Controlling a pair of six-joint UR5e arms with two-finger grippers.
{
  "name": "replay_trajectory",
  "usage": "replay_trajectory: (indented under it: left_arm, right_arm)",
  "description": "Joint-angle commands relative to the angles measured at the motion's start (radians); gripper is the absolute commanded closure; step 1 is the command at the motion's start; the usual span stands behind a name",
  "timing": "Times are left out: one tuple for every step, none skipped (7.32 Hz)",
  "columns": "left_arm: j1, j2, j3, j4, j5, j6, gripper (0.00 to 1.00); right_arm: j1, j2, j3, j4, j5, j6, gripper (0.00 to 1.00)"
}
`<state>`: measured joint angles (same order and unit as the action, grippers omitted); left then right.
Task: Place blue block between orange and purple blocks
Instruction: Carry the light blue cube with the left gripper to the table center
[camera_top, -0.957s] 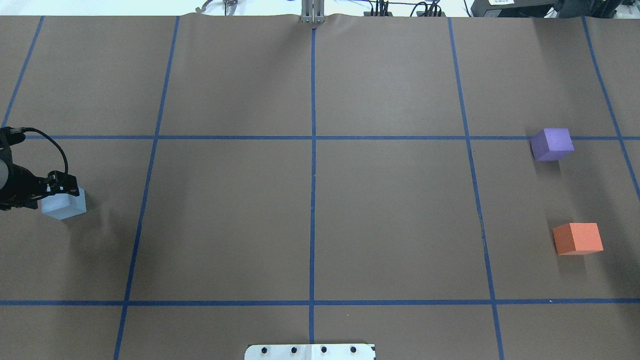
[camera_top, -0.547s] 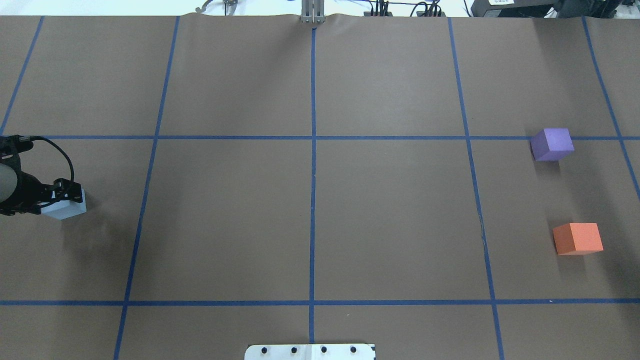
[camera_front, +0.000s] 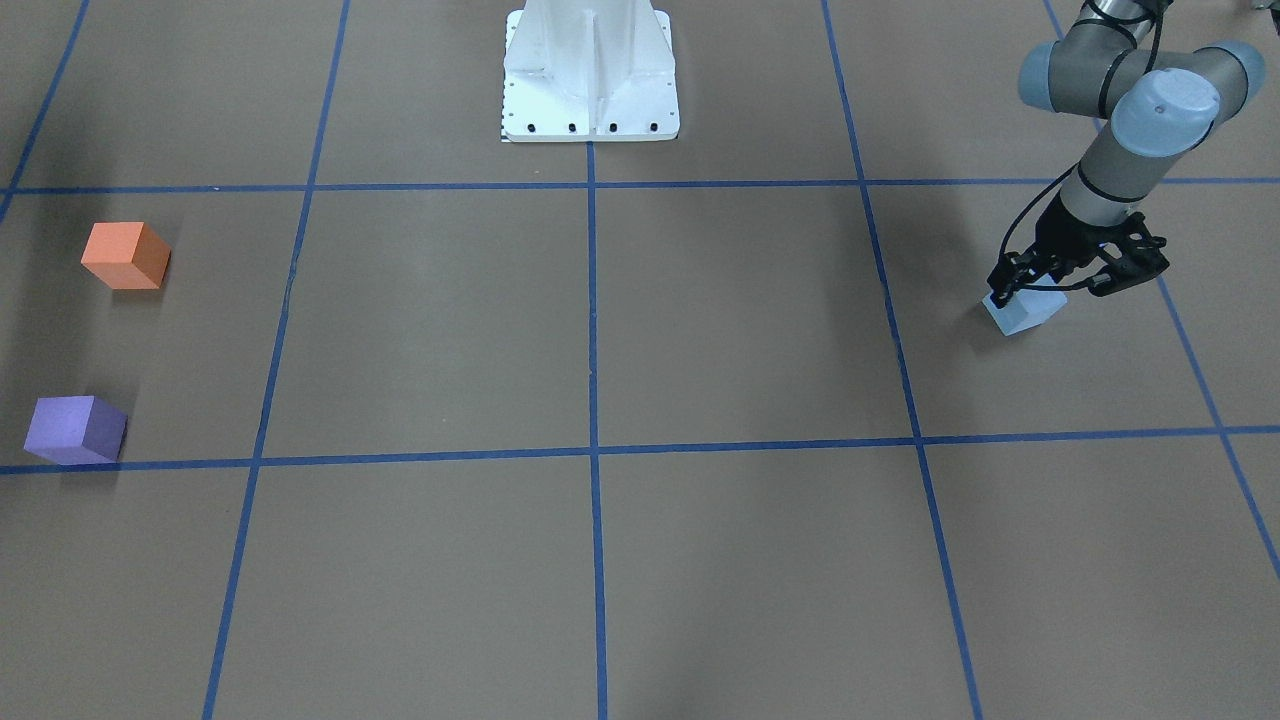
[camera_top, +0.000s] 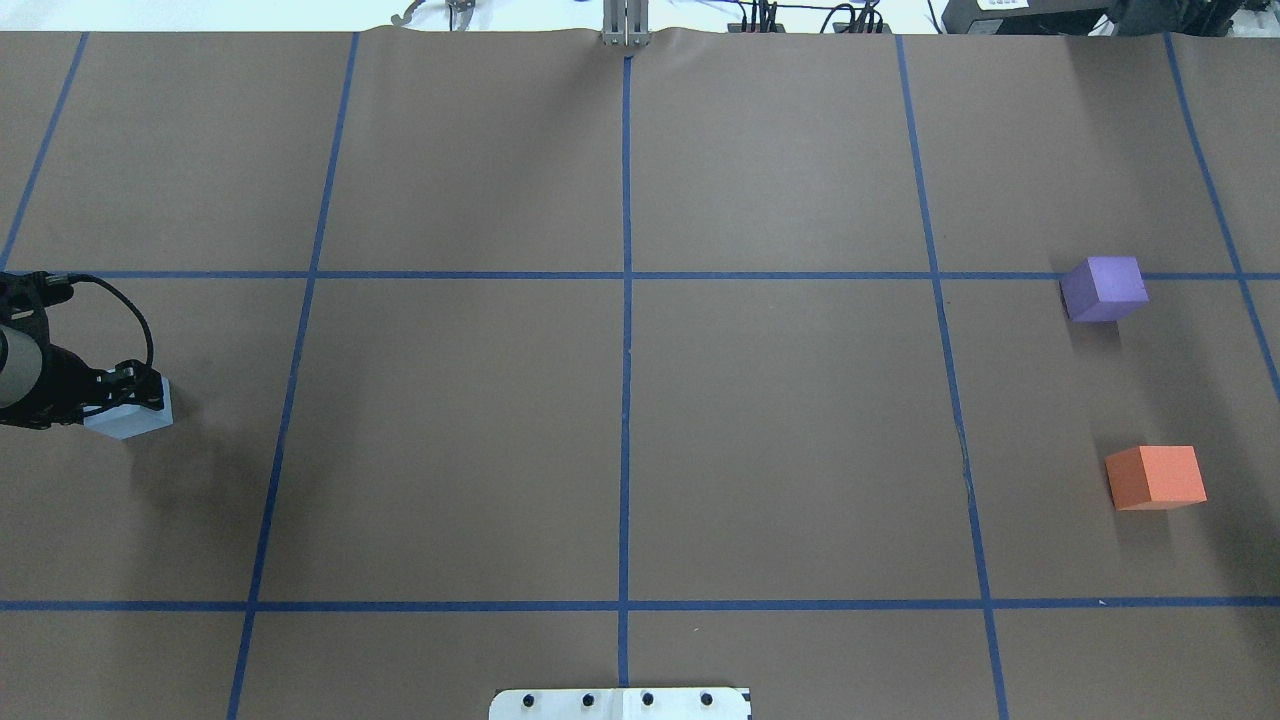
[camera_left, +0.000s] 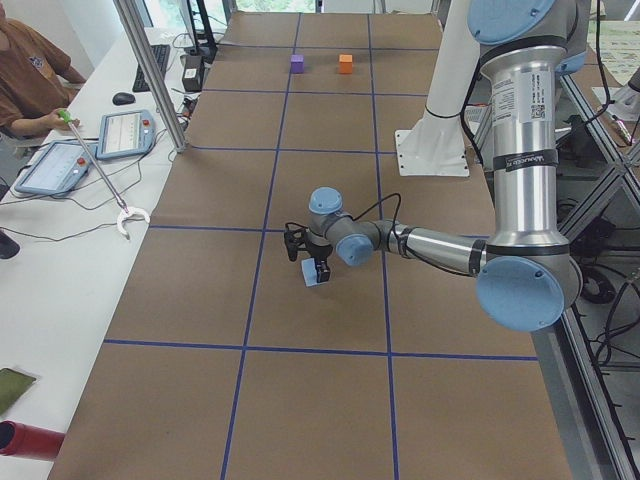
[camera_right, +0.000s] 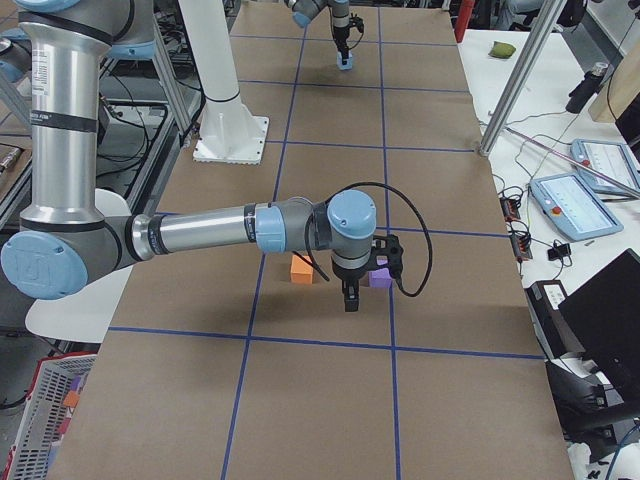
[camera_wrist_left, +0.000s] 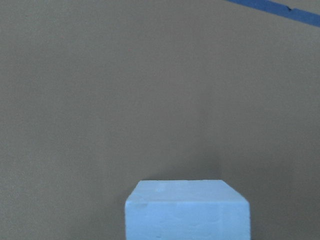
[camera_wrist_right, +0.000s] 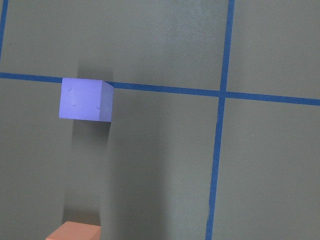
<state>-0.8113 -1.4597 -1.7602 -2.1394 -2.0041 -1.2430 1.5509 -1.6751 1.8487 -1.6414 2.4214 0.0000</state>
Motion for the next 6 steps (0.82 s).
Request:
replay_trajectory:
  left_arm:
    - [-0.011, 0.001, -0.06, 0.003, -0.011, 0.004, 1.0]
    - [-0.011, -0.002, -0.096, 0.01, -0.013, 0.004, 1.0]
    - [-0.008, -0.084, -0.141, 0.113, -0.012, 0.002, 1.0]
    - [-0.002, -0.249, -0.171, 0.313, -0.005, 0.0, 1.0]
    - [0.03, -0.419, -0.174, 0.489, -0.002, -0.003, 1.0]
    - [0.106, -0.548, -0.17, 0.603, 0.002, -0.009, 1.0]
  right_arm:
    - [0.0, 0.0, 0.001, 0.0, 0.002, 0.0, 0.0]
    - [0.0, -0.002, 0.001, 0.0, 0.004, 0.0, 0.0]
    - [0.0, -0.002, 0.003, 0.0, 0.001, 0.0, 0.0]
    - [0.0, -0.008, 0.004, 0.0, 0.002, 0.0, 0.0]
    - [0.0, -0.015, 0.006, 0.0, 0.001, -0.009, 0.0]
    - [0.0, -0.021, 0.007, 0.0, 0.002, -0.006, 0.0]
